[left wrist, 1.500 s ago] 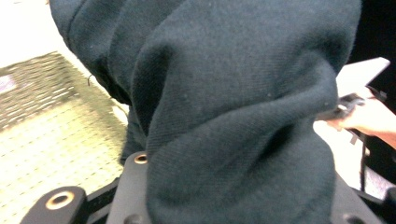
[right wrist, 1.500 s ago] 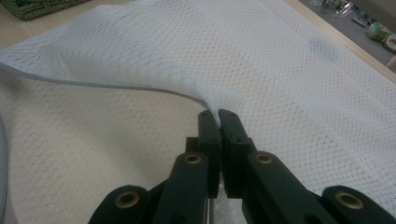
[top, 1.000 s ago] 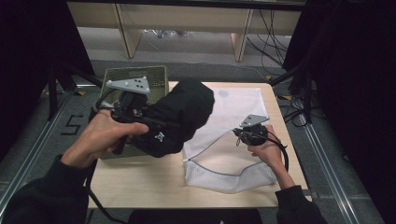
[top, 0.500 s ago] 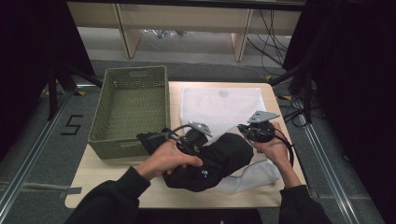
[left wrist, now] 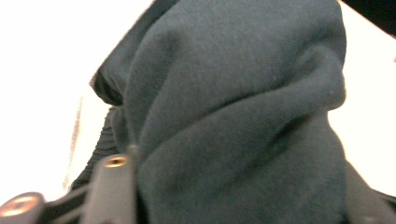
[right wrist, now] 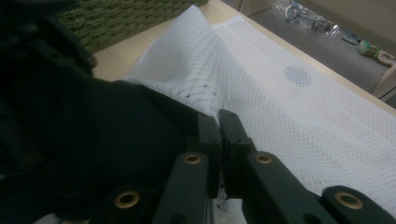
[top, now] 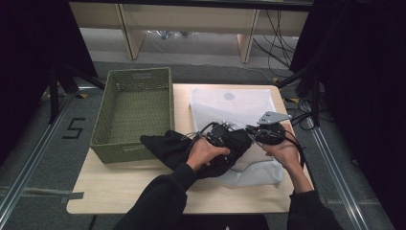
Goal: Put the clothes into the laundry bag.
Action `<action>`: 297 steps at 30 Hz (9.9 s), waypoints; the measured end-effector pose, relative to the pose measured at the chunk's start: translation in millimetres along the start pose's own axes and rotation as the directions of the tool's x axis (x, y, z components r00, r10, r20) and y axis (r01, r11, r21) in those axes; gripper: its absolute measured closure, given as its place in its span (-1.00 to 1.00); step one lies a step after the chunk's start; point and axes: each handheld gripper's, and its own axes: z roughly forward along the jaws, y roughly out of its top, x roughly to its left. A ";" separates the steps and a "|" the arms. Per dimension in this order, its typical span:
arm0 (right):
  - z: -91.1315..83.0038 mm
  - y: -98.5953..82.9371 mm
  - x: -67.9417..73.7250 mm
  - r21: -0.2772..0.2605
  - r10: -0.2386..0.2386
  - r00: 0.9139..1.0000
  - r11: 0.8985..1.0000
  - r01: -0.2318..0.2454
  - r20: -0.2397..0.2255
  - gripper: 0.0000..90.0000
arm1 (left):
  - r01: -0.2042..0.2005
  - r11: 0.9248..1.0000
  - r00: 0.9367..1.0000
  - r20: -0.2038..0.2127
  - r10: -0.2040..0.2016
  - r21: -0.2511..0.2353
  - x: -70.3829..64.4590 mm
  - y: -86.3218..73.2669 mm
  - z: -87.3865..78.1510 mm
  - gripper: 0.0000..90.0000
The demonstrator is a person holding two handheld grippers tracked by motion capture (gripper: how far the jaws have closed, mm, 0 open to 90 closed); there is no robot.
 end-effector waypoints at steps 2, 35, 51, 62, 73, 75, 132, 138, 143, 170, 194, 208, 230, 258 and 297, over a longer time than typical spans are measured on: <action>2.3 -2.7 0.2 0.020 0.007 1.000 1.000 -0.007 -0.013 0.99 | 0.024 1.000 1.000 -0.016 -0.023 0.012 2.8 -0.5 4.1 -0.22; 10.6 -9.8 4.0 0.043 -0.002 1.000 0.999 0.002 -0.008 0.99 | 0.062 0.990 0.964 -0.251 -0.094 -0.130 80.2 -109.6 -167.2 0.19; 11.7 -11.0 2.0 0.045 0.000 1.000 0.999 0.000 -0.008 0.99 | 0.031 0.978 0.983 -0.171 -0.067 -0.205 74.5 -96.8 -186.3 0.95; 10.5 -11.4 1.0 0.041 0.007 1.000 0.999 -0.007 -0.009 0.99 | -0.169 0.940 0.982 0.032 0.187 -0.298 -32.1 -38.2 -134.8 0.95; 10.9 -13.4 0.7 0.041 -0.016 1.000 0.999 0.017 -0.007 0.99 | -0.208 0.959 0.968 0.099 0.230 -0.193 -51.5 -40.1 -49.1 0.42; 11.6 -13.6 1.5 0.042 -0.017 1.000 0.999 0.018 -0.019 0.99 | -0.216 0.945 0.971 0.045 0.234 -0.247 -50.9 -42.5 -68.7 0.07; 3.6 2.0 23.4 0.009 -0.044 0.996 0.999 0.045 -0.073 0.99 | -0.070 0.985 0.995 -0.081 0.058 -0.158 -12.1 -56.0 2.1 0.58; -6.0 8.6 23.1 -0.021 -0.038 0.996 0.999 0.037 -0.079 0.99 | 0.008 0.961 0.992 -0.115 -0.042 -0.276 2.7 -31.0 -12.7 0.68; -8.1 9.3 24.2 -0.020 -0.030 0.997 0.999 0.029 -0.072 0.99 | 0.047 0.975 0.993 -0.097 -0.069 -0.215 11.1 -41.4 13.8 0.46; -4.7 2.8 23.3 0.003 -0.030 0.995 1.000 0.030 -0.093 0.99 | 0.051 0.970 0.995 -0.071 -0.070 -0.236 12.0 -36.9 35.3 0.69; -11.2 -4.0 18.5 0.006 -0.027 0.995 1.000 0.028 -0.100 0.99 | -0.035 0.979 0.994 -0.110 0.013 -0.201 9.5 -31.2 45.6 0.70; 11.1 -24.5 31.0 0.114 -0.022 0.990 0.993 0.038 -0.140 0.99 | -0.050 0.989 0.973 -0.231 0.017 -0.138 12.4 -63.4 13.9 -0.09; 60.3 -46.6 44.1 0.259 -0.023 0.984 0.964 0.068 -0.176 0.98 | -0.094 0.991 0.982 -0.174 0.077 -0.096 2.7 -71.1 14.3 0.91; 65.9 -37.8 1.2 0.220 -0.041 0.999 0.975 0.035 0.021 0.98 | -0.120 0.988 0.978 -0.185 0.101 -0.093 -4.8 -120.8 -35.0 0.92; 33.7 -59.0 46.0 0.270 -0.126 0.984 0.950 0.157 -0.126 0.98 | -0.242 0.951 0.935 -0.310 0.174 -0.195 18.0 -53.7 -7.5 0.86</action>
